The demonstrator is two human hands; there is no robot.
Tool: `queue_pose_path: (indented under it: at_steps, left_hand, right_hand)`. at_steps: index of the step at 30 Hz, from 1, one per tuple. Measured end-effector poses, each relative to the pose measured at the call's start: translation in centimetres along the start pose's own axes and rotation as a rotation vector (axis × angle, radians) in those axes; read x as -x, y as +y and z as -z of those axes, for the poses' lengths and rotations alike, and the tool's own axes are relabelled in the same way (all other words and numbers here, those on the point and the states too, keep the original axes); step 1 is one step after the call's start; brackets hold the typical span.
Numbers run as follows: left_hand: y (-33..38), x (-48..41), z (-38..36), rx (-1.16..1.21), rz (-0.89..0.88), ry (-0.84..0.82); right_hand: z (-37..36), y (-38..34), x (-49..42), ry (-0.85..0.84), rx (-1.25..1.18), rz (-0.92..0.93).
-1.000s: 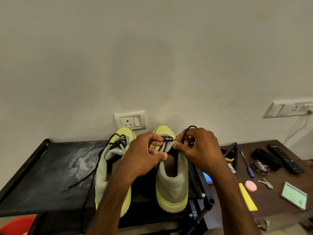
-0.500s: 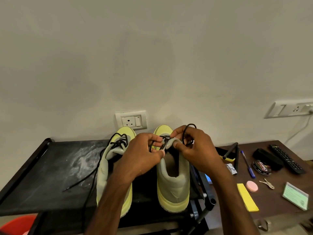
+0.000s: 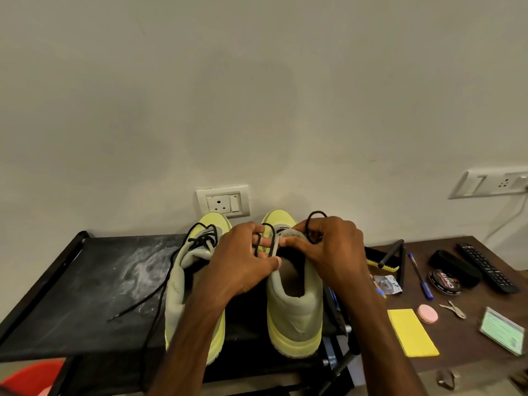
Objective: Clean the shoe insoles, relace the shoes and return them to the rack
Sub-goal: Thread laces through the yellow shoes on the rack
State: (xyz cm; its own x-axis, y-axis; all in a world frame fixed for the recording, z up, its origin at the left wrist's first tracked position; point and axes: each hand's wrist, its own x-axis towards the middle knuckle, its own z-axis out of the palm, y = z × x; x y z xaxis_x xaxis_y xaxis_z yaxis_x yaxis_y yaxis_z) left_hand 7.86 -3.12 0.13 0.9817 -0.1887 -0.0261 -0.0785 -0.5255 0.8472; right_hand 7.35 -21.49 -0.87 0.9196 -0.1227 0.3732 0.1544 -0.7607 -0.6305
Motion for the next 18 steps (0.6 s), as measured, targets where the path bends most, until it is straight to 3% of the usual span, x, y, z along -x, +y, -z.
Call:
queue_pose_path:
  at_steps: [5, 11, 18]
  left_hand:
    - [-0.2, 0.0, 0.1, 0.021, 0.005, -0.002]
    - [0.0, 0.0, 0.1, 0.087, -0.001, 0.005]
    - [1.4, 0.2, -0.8, 0.207, -0.053, 0.351]
  right_hand:
    - [-0.2, -0.1, 0.0, 0.035, -0.055, -0.046]
    - [1.5, 0.8, -0.2, -0.098, -0.106, -0.038]
    - [1.2, 0.4, -0.2, -0.053, -0.035, -0.081]
